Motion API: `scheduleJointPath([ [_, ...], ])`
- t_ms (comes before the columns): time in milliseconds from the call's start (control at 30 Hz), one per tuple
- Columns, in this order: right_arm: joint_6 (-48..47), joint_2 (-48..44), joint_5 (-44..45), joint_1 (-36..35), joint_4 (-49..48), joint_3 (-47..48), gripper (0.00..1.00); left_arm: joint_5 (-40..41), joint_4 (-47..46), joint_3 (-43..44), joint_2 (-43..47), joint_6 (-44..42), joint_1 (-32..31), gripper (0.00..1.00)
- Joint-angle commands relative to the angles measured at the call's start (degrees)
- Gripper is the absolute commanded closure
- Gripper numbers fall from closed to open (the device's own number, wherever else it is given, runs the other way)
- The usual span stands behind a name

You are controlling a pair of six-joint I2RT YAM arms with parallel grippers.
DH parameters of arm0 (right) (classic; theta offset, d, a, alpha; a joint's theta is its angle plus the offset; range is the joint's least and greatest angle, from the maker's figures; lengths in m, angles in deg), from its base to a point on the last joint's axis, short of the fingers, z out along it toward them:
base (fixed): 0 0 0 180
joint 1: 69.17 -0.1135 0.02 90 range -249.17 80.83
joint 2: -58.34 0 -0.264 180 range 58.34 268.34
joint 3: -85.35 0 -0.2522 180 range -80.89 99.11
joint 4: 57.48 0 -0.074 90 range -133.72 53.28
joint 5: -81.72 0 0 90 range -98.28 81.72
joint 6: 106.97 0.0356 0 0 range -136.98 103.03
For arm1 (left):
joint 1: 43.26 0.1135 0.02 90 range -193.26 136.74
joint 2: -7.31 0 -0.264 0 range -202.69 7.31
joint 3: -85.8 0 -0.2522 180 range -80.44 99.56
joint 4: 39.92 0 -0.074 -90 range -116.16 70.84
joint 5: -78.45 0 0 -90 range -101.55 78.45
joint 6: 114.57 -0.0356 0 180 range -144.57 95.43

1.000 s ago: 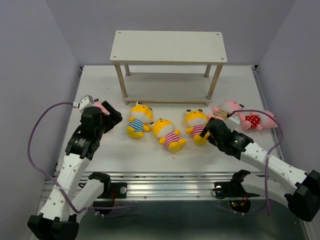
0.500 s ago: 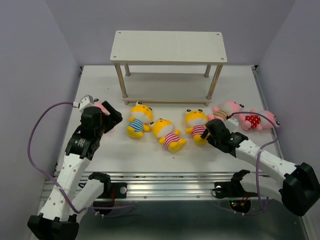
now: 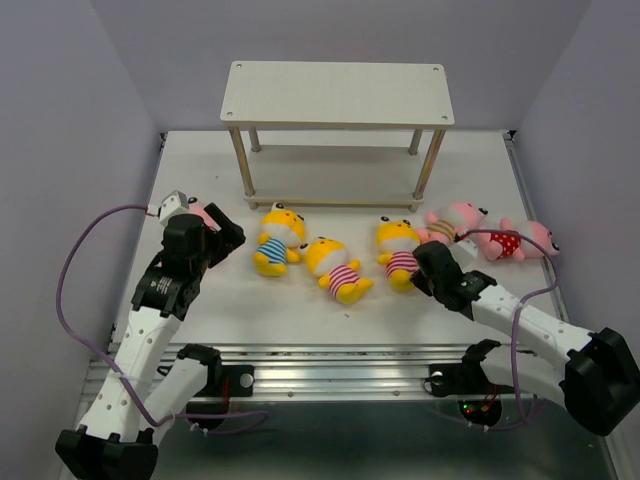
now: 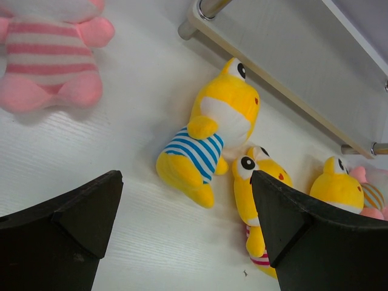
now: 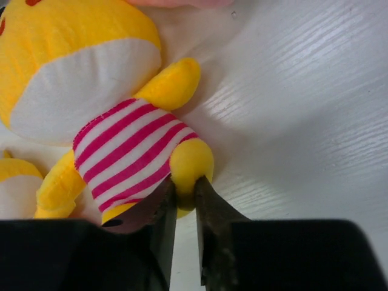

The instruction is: Place and organize the stuffed toys onto the shelf

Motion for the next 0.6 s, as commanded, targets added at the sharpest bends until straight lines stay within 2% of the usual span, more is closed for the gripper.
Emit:
scheduleJointPath([
  [0,-0.96,-1.25,0.49,0.29,-3.79,-0.84,0.86,0.24,-0.43,-0.49,0.38,-1.10,0.05,0.01],
  [33,-2.28,-1.43,0.66,0.29,-4.06,-0.49,0.97,0.32,-0.43,-0.40,0.38,-1.10,0.14,0.01],
  [67,-3.51,-2.04,0.66,0.29,-4.85,-0.14,0.99,0.32,-0.35,-0.40,0.38,-1.19,0.14,0.01],
  [133,-10.15,-2.92,0.40,0.29,-6.51,1.08,0.99,0.50,-0.26,-0.23,0.46,-1.19,0.14,0.01],
  [367,-23.54,-5.65,-3.55,0.29,-12.13,7.06,0.99,0.94,-0.17,-0.31,0.55,-0.93,0.05,0.01],
  [567,-25.66,-5.92,-1.36,0.29,-13.37,11.02,0.99,0.85,-0.34,-0.49,0.73,-0.84,0.05,0.01],
])
